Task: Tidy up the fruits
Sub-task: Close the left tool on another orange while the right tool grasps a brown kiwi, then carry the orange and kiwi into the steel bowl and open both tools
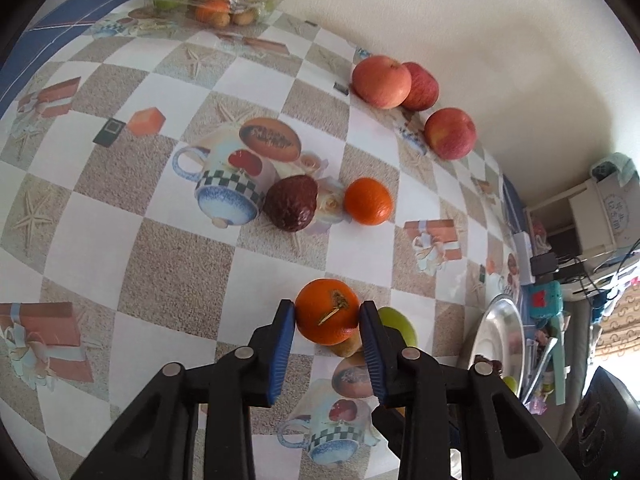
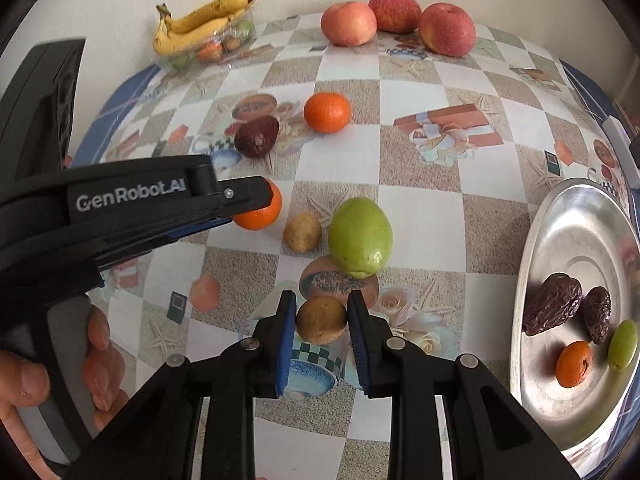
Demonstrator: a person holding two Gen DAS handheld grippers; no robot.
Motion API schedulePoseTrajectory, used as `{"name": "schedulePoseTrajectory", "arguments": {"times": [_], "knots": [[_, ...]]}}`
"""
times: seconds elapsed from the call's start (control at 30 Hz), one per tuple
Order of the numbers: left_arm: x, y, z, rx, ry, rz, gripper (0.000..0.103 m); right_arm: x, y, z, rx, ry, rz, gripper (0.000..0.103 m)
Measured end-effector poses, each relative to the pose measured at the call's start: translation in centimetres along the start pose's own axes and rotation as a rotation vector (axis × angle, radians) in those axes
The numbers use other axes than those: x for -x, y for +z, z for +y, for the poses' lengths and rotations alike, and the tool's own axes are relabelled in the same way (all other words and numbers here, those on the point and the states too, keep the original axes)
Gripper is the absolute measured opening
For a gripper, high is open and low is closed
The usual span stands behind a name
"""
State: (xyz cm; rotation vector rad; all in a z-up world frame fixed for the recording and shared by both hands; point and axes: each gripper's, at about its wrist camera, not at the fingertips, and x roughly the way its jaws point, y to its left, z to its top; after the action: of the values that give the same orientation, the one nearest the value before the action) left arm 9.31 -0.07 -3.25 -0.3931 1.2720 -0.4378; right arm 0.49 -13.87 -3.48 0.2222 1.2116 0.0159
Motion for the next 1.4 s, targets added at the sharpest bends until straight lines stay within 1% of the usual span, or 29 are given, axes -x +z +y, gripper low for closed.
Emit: {"name": "schedulePoseTrajectory", "arguments": {"times": [0.17, 0.3, 0.37, 0.53, 0.87, 0.93, 1.07, 1.2, 1.4], "knots": [[1.6, 0.0, -1.2, -0.029, -0.033, -0.038, 0.035, 1.7, 0.1, -1.1, -0.046, 0.000, -0.045, 0.027], [2.1, -0.3, -2.5, -0.052, -0.060, -0.049, 0.035, 2.7, 0.2, -2.5, -0.099, -0.002, -0.067, 0.027], [2.1, -0.7, -3.2, -0.070, -0.060, -0.049, 0.035, 3.0, 0.4, -3.3, -0.128, -0.008, -0.080, 0.027], [1.9, -1.9, -5.5, -0.147, -0.076, -0.035, 0.035, 4.4, 0.5, -5.4, -0.185, -0.037, -0.118, 0.028], [0.8, -5.2, -10.7, -0.333, -0.084, -0.008, 0.035, 6.6, 0.1, -10.9, -0.366, -0.057, -0.191, 0.028], [0.6, -5.9, -11.6, -0.364, -0.093, 0.001, 0.035, 7.2, -0.1, -12.0, -0.406, -0.075, -0.213, 0.028], [0.2, -7.1, -13.3, -0.410, -0.113, 0.011, 0.035, 8.7, -0.6, -14.4, -0.464, -0.121, -0.257, 0.028], [-0.5, -8.2, -15.0, -0.442, -0.145, 0.030, 0.035, 9.7, -1.3, -16.9, -0.530, -0.145, -0.288, 0.028], [-1.9, -10.1, -17.0, -0.509, -0.142, 0.056, 0.035, 10.6, -2.2, -19.4, -0.586, -0.188, -0.317, 0.028]]}}
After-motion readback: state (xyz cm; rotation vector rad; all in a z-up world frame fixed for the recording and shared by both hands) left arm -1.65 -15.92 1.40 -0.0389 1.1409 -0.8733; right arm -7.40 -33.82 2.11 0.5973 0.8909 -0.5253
